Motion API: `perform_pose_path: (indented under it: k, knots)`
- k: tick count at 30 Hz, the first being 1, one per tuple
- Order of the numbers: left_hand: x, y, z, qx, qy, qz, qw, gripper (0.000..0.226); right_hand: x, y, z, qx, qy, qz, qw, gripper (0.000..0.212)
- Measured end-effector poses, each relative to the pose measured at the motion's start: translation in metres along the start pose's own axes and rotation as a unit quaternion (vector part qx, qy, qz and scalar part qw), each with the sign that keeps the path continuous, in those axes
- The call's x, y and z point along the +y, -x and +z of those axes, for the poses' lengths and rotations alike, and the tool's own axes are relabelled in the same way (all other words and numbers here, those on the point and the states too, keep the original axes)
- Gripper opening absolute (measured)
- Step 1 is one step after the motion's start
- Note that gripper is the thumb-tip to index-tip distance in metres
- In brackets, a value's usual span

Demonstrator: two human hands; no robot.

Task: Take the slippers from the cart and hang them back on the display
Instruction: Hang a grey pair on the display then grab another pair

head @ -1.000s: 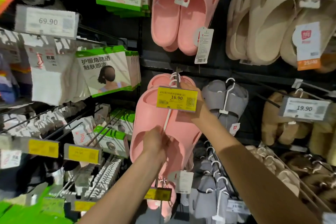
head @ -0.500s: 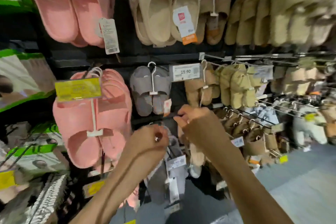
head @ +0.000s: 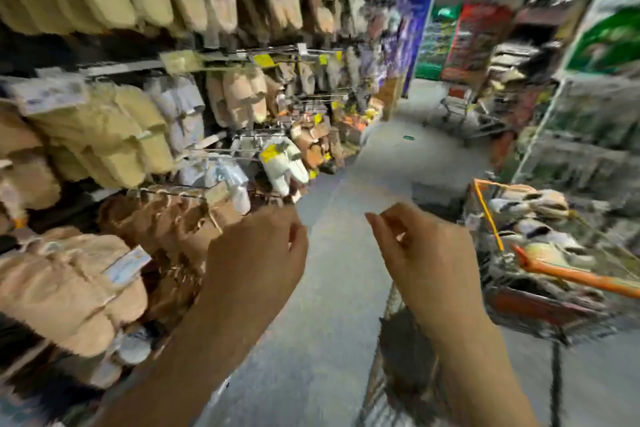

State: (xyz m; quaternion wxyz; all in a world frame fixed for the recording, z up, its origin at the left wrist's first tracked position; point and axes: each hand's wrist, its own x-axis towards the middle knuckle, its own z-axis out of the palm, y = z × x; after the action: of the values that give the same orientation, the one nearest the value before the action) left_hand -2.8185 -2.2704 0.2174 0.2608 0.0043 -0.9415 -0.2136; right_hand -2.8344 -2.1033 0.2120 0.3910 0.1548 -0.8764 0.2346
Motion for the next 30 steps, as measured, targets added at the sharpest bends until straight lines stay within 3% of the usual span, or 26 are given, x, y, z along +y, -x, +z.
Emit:
perform_pose_path:
  k: [9,18,23,30]
  knots:
    - [0.085,-0.107,0.144,-0.069,0.085,0.149,0.983,0.017,0.150,-0.013,-0.002,0.082,0.139,0.115,0.980,0.034]
    - [0.154,-0.260,0.280,-0.150,0.130,0.277,0.940,0.018,0.276,-0.091,0.047,0.135,0.281,0.205,0.928,0.034]
    - [0.202,-0.324,0.359,-0.184,0.194,0.306,0.914,0.017,0.347,-0.115,0.062,0.137,0.306,0.263,0.905,0.029]
    - [0.264,-0.385,0.495,-0.242,0.189,0.335,0.891,0.019,0.477,-0.142,0.097,0.148,0.355,0.328,0.863,0.023]
